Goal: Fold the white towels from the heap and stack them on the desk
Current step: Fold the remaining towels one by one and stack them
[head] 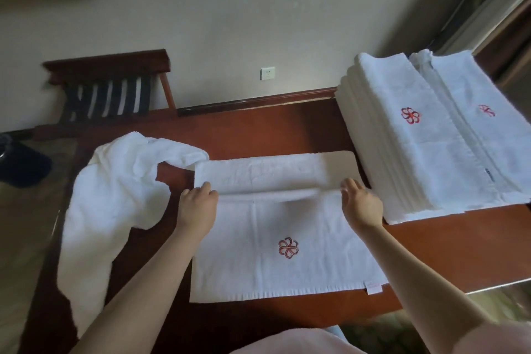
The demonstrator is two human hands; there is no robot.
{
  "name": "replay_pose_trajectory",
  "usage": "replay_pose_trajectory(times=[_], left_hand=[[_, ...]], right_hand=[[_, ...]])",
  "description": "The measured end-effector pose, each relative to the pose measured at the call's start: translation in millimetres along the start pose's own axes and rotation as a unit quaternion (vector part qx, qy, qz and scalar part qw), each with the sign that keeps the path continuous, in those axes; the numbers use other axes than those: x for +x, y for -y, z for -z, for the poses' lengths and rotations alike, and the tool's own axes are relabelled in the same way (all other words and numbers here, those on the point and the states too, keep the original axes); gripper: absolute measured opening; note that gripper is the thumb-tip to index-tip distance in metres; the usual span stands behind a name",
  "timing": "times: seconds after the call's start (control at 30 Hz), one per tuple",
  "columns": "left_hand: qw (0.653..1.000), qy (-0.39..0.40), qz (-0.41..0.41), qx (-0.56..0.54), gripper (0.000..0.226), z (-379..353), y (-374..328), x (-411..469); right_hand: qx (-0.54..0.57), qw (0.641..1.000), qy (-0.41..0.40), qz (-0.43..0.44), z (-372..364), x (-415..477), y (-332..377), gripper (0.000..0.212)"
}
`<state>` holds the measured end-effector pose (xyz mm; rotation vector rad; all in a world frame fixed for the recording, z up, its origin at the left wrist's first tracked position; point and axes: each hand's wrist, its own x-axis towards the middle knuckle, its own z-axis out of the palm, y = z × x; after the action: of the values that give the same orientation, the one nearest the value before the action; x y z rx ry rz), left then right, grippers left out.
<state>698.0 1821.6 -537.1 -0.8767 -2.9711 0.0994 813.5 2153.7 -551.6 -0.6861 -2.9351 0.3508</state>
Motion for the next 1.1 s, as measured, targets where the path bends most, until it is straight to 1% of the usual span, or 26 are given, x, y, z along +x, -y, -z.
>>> replay_pose_trajectory(times=[0.07,0.1,0.17,0.2,0.27,0.4,0.53,0.63,0.73,0.8,0.97,1.03,1.1], left_hand=[[0.999,0.007,0.04,0.019,0.033,25.2,5.0,25.3],[0.997,0.03,0.069,0.025,0.029,36.3,8.0,40.7],[0.985,0.045,0.166,0.015,0.03,50.5,13.4,73.6],[0.977,0.048,0.208,-0.003,0.032,57.5,15.1,88.9],[0.961,0.028,0.267,-0.06,0.028,68.6,17.7,118.5],[0.944,-0.017,0.304,-0.126,0.022,80.8,29.7,167.3],[0.943,-0.028,0.296,-0.151,0.019,74.9,39.9,191.2],[0.944,-0.006,0.295,-0.149,0.019,61.5,41.5,190.2],[0.947,-0.01,0.28,-0.159,0.019,46.8,39.4,175.2],[0.951,-0.02,0.26,-0.164,0.019,39.9,38.9,161.2],[0.972,-0.036,0.177,-0.15,0.018,31.4,39.2,117.5],[0.981,-0.032,0.141,-0.13,0.019,28.4,35.3,100.0],[0.985,-0.01,0.127,-0.117,0.019,22.8,29.8,83.0]], right_hand=[[0.041,0.998,-0.044,-0.004,17.8,25.3,12.0,0.008],[0.057,0.997,-0.055,-0.003,27.2,40.9,18.2,0.009],[0.085,0.995,-0.059,0.001,43.9,75.4,28.8,0.013],[0.097,0.993,-0.061,0.003,51.4,93.0,33.0,0.014],[0.112,0.992,-0.064,0.01,64.7,127.5,39.8,0.016],[0.109,0.993,-0.038,0.012,80.9,188.4,52.0,0.016],[0.103,0.995,-0.006,0.012,78.0,219.7,57.0,0.015],[0.107,0.994,0.002,0.001,66.3,216.0,54.4,0.019],[0.114,0.993,0.01,-0.009,56.1,193.5,49.1,0.018],[0.101,0.995,-0.003,-0.001,50.7,172.2,44.1,0.015],[0.077,0.996,-0.036,0.03,41.2,114.9,28.9,0.01],[0.072,0.996,-0.035,0.032,37.5,94.0,22.9,0.01],[0.059,0.998,-0.021,0.031,32.1,75.1,16.3,0.01]])
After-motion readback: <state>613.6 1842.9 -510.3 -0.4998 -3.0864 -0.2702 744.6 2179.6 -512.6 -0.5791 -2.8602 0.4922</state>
